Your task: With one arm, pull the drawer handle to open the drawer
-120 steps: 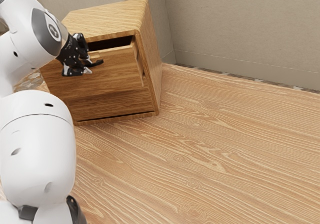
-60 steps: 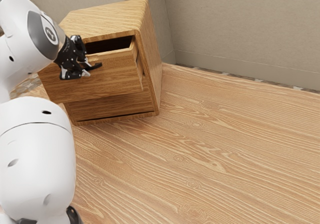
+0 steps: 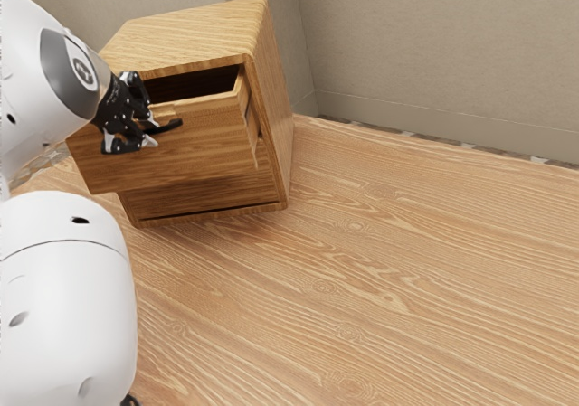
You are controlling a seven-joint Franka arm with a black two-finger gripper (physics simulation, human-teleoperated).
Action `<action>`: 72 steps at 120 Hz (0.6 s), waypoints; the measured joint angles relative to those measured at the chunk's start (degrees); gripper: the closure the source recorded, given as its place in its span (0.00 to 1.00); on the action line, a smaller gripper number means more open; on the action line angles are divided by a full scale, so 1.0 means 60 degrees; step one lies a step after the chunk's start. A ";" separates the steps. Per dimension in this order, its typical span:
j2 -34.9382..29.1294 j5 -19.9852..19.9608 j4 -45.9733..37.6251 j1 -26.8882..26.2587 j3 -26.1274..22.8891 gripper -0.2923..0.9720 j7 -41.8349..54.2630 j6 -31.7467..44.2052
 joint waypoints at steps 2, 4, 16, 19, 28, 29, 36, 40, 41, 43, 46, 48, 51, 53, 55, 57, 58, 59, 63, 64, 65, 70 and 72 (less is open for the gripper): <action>-0.0019 -0.0001 -0.0007 -0.0024 0.0026 0.72 0.0000 0.0000; -0.0033 -0.0001 -0.0024 -0.0052 0.0051 0.72 0.0000 -0.0001; -0.0108 0.0000 -0.0184 -0.0284 0.0236 0.72 -0.0003 -0.0004; -0.0120 0.0000 -0.0238 -0.0331 0.0277 0.72 -0.0003 -0.0005; -0.0169 0.0000 -0.0380 -0.0413 0.0330 0.72 -0.0005 -0.0006; -0.0172 0.0000 -0.0390 -0.0418 0.0332 0.72 -0.0005 -0.0006; -0.0187 0.0000 -0.0446 -0.0459 0.0360 0.72 -0.0007 -0.0007; -0.0197 0.0000 -0.0497 -0.0504 0.0396 0.72 -0.0008 -0.0007; -0.0200 0.0000 -0.0513 -0.0518 0.0416 0.72 -0.0008 -0.0007; -0.0205 0.0000 -0.0544 -0.0543 0.0451 0.72 -0.0009 -0.0007; -0.0210 -0.0001 -0.0584 -0.0583 0.0496 0.72 -0.0009 -0.0007; -0.0212 0.0000 -0.0615 -0.0614 0.0527 0.72 -0.0009 -0.0007; -0.0236 0.0001 -0.0674 -0.0661 0.0573 0.72 -0.0009 -0.0007; -0.0251 0.0001 -0.0700 -0.0687 0.0599 0.72 -0.0009 -0.0008; -0.0262 0.0003 -0.0722 -0.0712 0.0618 0.72 -0.0009 -0.0008; -0.0272 0.0004 -0.0739 -0.0733 0.0632 0.72 -0.0010 -0.0008; -0.0277 0.0005 -0.0746 -0.0742 0.0638 0.72 -0.0010 -0.0007; -0.0285 0.0005 -0.0752 -0.0751 0.0643 0.72 -0.0010 -0.0007; -0.0315 0.0003 -0.0775 -0.0780 0.0655 0.72 -0.0011 -0.0007; -0.0320 0.0003 -0.0783 -0.0790 0.0658 0.72 -0.0011 -0.0007; -0.0326 0.0003 -0.0794 -0.0803 0.0660 0.72 -0.0012 -0.0007; -0.0371 0.0004 -0.0830 -0.0849 0.0666 0.72 -0.0014 -0.0008; -0.0385 0.0004 -0.0839 -0.0871 0.0668 0.72 -0.0015 -0.0008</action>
